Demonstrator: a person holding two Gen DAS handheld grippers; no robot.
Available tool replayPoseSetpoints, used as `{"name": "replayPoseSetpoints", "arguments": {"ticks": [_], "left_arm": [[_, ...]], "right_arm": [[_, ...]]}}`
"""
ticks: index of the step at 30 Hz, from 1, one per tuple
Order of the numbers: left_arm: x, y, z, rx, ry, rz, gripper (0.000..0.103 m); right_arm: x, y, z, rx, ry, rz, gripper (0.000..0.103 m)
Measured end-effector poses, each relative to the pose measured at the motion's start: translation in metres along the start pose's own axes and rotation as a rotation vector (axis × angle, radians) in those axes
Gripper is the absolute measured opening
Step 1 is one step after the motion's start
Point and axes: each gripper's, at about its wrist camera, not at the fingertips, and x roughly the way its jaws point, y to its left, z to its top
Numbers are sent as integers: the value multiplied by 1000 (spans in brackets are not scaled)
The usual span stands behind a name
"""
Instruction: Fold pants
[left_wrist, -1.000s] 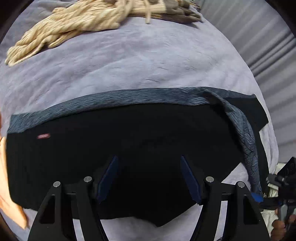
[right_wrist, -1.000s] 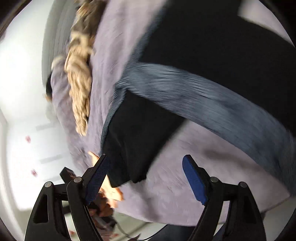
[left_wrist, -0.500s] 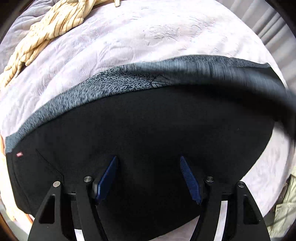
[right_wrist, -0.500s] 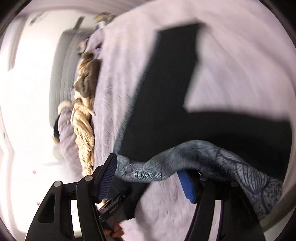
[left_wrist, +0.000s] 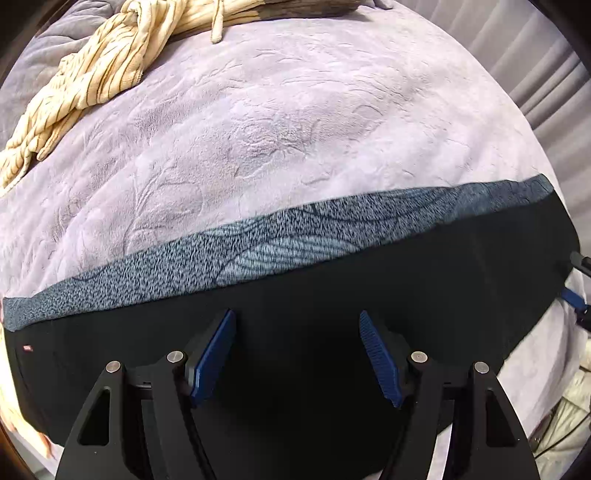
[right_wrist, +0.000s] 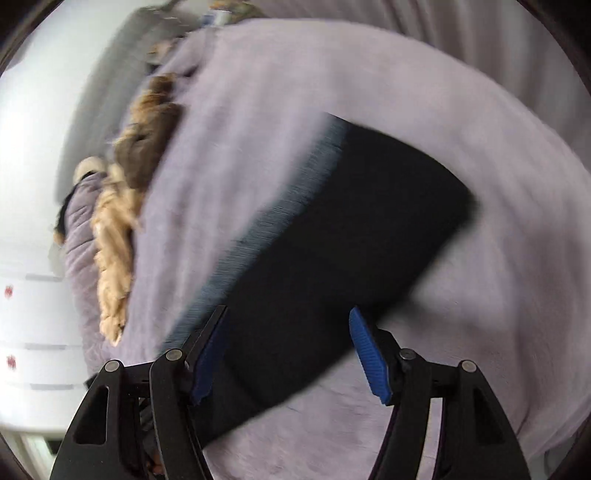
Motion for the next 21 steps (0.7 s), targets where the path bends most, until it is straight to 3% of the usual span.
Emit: {"name": "replayPoseSetpoints", "arguments": {"ticks": [2,3,4,5,7,8,9,11,13,15,18,21], "left_arm": [[7,-8,4,10,11,22,70],[10,-12,6,18,17,36,70],[11,-15,9,21,20,49,70],[11,-21,11,18,16,55,70],[14,-14,14,10,-1,62,70],[17,-15,15,8,-1,78,70],[19,-12,13,8,6,87,72],[21,-17,14,3,22,108,77],[7,-17,8,-12,10,95,77],[-9,-11,5,-11,-28,83,77],[-10,-16,7,-9,-37,90,77],[18,-9,21,-30,-11,121,77]], "right_arm": [[13,-23,9,88,-5,42,68],[19,-32,14,115,6,67,53],[28,-35,21,137,30,90,19],[28,-33,25,137,35,107,16],[15,-16,27,43,2,150,16],[10,-8,25,-23,-9,128,16],[10,-6,23,-63,-8,76,16],[27,-20,23,-75,51,-86,29],[31,-44,25,50,79,-27,34],[13,-45,25,72,31,-9,36],[-28,-17,14,-69,-77,-20,39],[-14,32,10,-286,-27,-36,40]]}}
